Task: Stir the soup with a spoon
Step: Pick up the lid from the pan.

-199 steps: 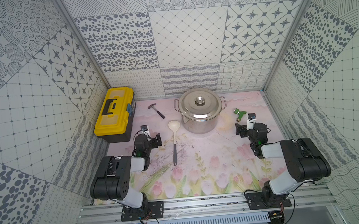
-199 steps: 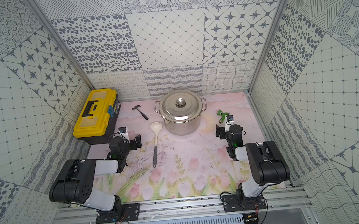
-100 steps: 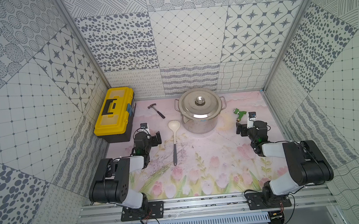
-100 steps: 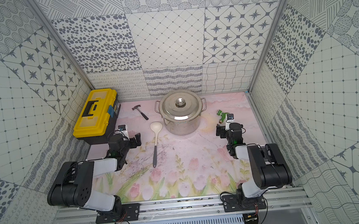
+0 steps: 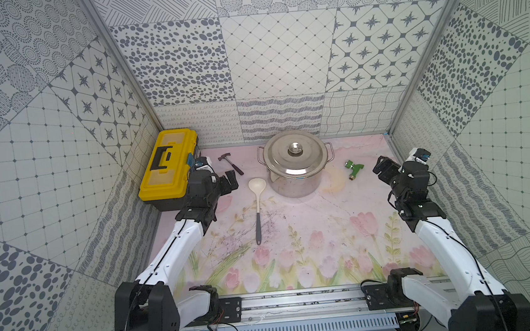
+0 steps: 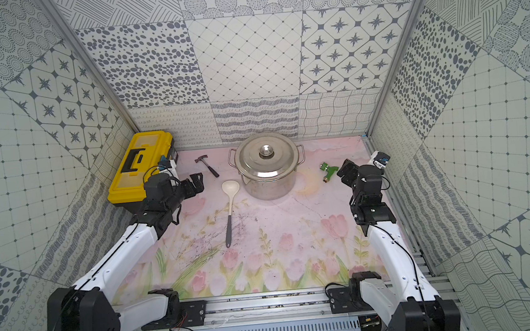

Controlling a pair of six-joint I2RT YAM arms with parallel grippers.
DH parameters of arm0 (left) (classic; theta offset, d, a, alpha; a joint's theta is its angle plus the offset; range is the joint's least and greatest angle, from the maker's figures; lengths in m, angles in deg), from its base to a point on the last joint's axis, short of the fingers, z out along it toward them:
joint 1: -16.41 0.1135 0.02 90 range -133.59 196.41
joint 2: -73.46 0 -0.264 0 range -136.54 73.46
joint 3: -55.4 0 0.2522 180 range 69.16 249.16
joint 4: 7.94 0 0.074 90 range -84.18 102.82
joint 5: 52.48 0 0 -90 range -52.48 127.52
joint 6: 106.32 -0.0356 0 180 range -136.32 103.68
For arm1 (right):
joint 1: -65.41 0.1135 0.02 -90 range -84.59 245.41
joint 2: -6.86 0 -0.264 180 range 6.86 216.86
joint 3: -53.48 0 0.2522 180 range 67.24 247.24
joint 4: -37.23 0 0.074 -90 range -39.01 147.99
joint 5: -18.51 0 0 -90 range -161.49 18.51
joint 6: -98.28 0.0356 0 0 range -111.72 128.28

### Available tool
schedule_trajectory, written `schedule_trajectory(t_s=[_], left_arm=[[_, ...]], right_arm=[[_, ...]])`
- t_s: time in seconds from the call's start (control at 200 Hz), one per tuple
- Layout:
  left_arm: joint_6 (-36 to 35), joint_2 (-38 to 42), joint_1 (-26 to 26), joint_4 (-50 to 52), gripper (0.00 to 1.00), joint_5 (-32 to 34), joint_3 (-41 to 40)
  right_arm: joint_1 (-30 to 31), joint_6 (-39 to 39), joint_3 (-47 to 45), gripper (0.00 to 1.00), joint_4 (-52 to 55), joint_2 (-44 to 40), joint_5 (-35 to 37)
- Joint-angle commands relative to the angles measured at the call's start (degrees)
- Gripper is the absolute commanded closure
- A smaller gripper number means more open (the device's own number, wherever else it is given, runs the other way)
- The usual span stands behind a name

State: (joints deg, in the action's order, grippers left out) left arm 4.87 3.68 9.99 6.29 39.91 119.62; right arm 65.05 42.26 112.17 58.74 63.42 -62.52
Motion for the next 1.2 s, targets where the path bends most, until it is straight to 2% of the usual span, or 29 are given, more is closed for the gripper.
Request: schedule_trajectory(t_s=[0.0, 0.08, 0.15, 0.295, 0.44, 0.5, 0.54, 0.59, 0.755, 1.196], left_arm=[[15.7, 1.6, -2.5, 24.0, 0.02, -7.9, 6.3], [19.7, 1.5, -4.4, 29.0, 0.06, -7.7, 9.2], [23.2, 1.5, -6.8, 33.8, 0.08, -5.5, 11.4], [28.7, 3.0, -14.0, 38.2, 0.08, -0.3, 11.9], [31.5, 3.5, -21.9, 41.2, 0.05, 5.1, 13.0], [32.3, 3.4, -24.1, 42.6, 0.05, 6.6, 13.7], [32.8, 3.3, -25.1, 43.5, 0.04, 7.4, 14.2], [33.2, 3.5, -25.5, 44.1, 0.04, 7.7, 14.5], [33.3, 4.9, -25.7, 45.0, 0.04, 8.5, 15.4], [31.7, 5.6, -25.2, 45.1, 0.03, 12.2, 15.9]], right_arm=[[1.9, 3.0, 9.5, 0.24, 10.9, 3.5, -10.0], [4.8, 0.9, 19.0, 0.26, 16.3, 8.8, -14.6], [8.3, 0.1, 26.9, 0.35, 20.1, 13.6, -16.7], [17.3, -2.9, 41.9, 0.42, 26.8, 23.8, -15.7], [23.9, -5.4, 54.8, 0.41, 34.4, 34.4, -12.1], [25.6, -5.6, 58.4, 0.37, 36.5, 37.9, -10.5], [26.5, -5.9, 60.3, 0.3, 37.4, 39.8, -9.6], [27.6, -6.7, 62.3, 0.21, 38.1, 42.0, -8.4], [30.0, -9.9, 69.2, 0.14, 40.8, 48.6, -3.9], [30.9, -15.8, 85.9, 0.19, 48.4, 63.5, -0.1]])
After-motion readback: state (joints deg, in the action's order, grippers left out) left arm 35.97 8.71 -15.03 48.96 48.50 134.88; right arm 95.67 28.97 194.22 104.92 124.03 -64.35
